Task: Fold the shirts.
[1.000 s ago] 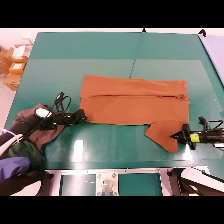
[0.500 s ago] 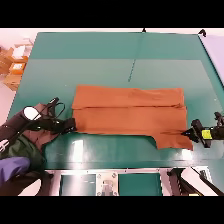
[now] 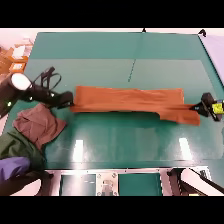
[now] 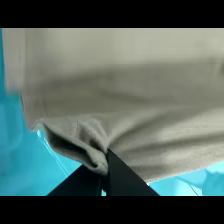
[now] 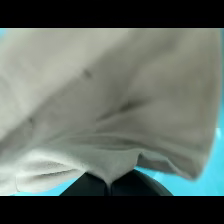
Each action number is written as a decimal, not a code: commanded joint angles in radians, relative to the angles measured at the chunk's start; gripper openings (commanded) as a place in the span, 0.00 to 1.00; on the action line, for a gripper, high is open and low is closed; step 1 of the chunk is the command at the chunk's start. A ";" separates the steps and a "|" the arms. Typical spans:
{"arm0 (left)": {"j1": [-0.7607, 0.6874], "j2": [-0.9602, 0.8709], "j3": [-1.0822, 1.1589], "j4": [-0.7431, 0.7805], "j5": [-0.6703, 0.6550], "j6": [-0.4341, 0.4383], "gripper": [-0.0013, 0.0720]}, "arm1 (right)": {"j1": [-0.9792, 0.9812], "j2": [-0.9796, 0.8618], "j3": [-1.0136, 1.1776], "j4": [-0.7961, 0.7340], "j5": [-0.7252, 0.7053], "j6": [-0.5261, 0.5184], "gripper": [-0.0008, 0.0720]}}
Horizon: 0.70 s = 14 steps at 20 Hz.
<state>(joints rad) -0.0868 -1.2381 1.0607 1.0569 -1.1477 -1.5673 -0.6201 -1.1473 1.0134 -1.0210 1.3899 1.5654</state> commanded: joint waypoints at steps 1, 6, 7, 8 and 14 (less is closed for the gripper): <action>0.000 -0.194 0.196 0.008 -0.011 0.004 0.05 | 0.078 -0.161 0.124 0.045 -0.074 0.012 0.03; 0.000 -0.482 0.401 -0.010 0.054 0.025 0.05 | 0.148 -0.432 0.226 0.061 -0.188 0.024 0.03; 0.000 -0.528 0.433 -0.028 0.069 0.032 0.05 | 0.158 -0.478 0.241 0.069 -0.210 0.024 0.03; 0.000 -0.561 0.460 -0.045 0.087 0.036 0.06 | 0.164 -0.515 0.258 0.085 -0.224 0.023 0.04; 0.002 -0.585 0.604 -0.068 0.058 0.034 0.90 | 0.101 -0.564 0.504 0.087 -0.075 -0.100 0.70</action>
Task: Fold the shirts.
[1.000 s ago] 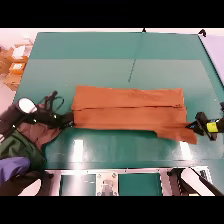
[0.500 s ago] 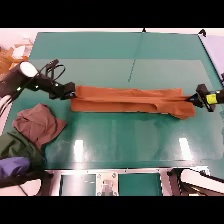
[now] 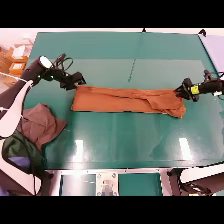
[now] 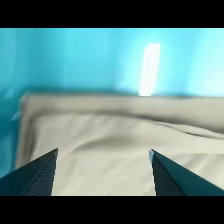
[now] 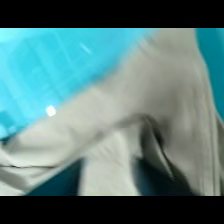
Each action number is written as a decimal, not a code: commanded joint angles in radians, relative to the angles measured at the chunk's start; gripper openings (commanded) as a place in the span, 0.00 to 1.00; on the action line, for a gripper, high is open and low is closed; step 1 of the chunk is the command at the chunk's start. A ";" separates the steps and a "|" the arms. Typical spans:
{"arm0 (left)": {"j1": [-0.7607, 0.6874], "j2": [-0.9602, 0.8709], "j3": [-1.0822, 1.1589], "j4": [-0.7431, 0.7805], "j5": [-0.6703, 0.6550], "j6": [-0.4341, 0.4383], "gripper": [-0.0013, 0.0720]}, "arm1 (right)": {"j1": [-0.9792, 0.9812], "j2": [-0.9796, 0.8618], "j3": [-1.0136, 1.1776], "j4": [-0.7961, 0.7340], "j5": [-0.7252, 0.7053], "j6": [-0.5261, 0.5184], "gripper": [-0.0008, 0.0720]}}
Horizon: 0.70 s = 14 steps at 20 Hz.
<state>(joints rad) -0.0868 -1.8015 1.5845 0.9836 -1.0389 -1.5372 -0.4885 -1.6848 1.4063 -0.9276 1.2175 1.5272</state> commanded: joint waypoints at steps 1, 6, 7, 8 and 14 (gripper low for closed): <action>0.002 -0.022 0.120 0.039 -0.109 0.003 0.90 | -0.055 -0.027 0.146 -0.034 0.163 -0.098 0.77; 0.002 -0.022 0.263 0.287 -0.376 -0.001 0.90 | -0.182 -0.045 0.094 -0.079 0.273 -0.265 0.89; 0.001 -0.020 0.262 0.293 -0.407 -0.004 0.90 | -0.200 -0.068 0.078 -0.071 0.275 -0.299 0.89; 0.001 -0.020 0.262 0.289 -0.431 -0.011 0.90 | -0.211 -0.098 0.074 -0.056 0.283 -0.323 0.89; 0.001 -0.020 0.262 0.259 -0.420 -0.035 0.90 | -0.185 -0.287 0.075 0.146 0.322 -0.457 0.89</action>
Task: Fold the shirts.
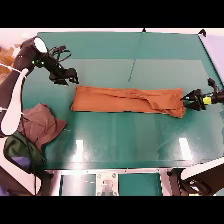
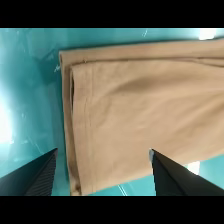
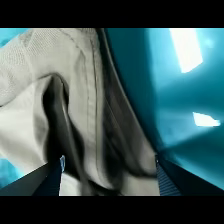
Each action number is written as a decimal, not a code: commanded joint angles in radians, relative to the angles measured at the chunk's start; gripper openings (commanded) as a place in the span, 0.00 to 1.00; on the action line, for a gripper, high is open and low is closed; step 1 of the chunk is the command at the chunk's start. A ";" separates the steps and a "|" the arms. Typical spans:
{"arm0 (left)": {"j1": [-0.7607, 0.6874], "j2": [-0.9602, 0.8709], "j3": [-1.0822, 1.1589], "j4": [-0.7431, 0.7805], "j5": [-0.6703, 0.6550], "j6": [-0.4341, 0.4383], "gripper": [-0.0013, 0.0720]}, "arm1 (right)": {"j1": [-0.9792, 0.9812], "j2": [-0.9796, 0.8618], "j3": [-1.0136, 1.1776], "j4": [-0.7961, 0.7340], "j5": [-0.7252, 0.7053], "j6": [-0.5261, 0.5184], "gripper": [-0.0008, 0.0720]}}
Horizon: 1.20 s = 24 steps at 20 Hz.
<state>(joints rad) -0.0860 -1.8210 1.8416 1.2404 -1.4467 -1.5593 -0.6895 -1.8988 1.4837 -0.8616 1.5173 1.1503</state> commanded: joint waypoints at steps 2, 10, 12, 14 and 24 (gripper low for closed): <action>0.000 -0.001 0.005 -0.026 0.004 -0.013 0.90 | 0.048 -0.091 -0.001 0.089 0.019 -0.103 0.89; -0.001 -0.002 0.002 -0.172 0.051 -0.012 0.90 | 0.085 -0.097 0.057 0.088 0.012 -0.115 0.04; -0.001 -0.002 0.002 -0.172 0.050 -0.012 0.90 | 0.085 -0.097 0.082 0.087 0.023 -0.115 0.08; -0.001 -0.002 0.002 -0.172 0.045 -0.012 0.90 | 0.070 -0.097 0.134 0.083 0.047 -0.108 0.63; -0.001 -0.002 0.002 -0.172 0.064 -0.003 0.52 | 0.003 -0.109 0.281 0.072 0.151 -0.134 1.00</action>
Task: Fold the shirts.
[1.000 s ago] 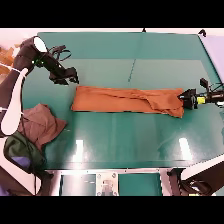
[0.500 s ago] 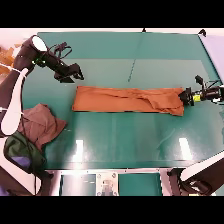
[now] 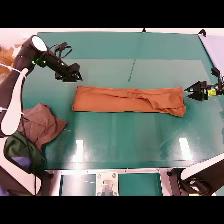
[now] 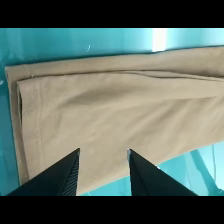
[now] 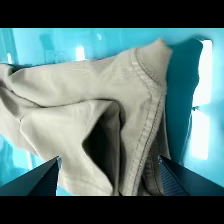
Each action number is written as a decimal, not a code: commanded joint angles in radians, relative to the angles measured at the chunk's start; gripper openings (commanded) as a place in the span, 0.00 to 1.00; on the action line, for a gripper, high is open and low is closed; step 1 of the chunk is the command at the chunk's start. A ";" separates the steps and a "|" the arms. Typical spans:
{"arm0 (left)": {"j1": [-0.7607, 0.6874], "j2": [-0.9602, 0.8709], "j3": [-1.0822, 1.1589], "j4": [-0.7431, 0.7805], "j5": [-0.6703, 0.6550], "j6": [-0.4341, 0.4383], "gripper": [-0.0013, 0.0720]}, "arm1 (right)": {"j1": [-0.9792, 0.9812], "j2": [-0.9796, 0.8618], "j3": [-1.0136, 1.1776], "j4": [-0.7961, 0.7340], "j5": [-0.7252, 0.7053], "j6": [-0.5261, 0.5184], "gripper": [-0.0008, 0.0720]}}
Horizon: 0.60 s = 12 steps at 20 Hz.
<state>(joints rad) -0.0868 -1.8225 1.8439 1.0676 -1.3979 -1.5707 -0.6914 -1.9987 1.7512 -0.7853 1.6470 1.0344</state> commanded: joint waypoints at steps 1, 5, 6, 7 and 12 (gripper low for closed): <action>0.000 0.000 0.000 0.000 0.013 0.008 0.52 | 0.011 -0.018 0.014 -0.021 0.019 -0.018 1.00; 0.000 0.000 0.000 -0.003 -0.001 0.008 1.00 | 0.019 -0.072 0.013 -0.106 0.021 -0.018 1.00; 0.000 0.000 0.000 -0.003 0.001 0.008 1.00 | 0.023 -0.081 0.013 -0.106 0.024 -0.018 1.00; 0.000 0.000 0.000 -0.003 0.003 0.008 1.00 | 0.028 -0.086 0.013 -0.106 0.031 -0.018 1.00; 0.000 0.000 0.000 -0.003 0.026 0.008 1.00 | 0.055 -0.099 0.013 -0.109 0.030 -0.037 1.00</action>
<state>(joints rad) -0.0868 -1.8225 1.8439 1.0649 -1.3865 -1.5639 -0.6506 -2.0838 1.7649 -0.8703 1.6867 1.0073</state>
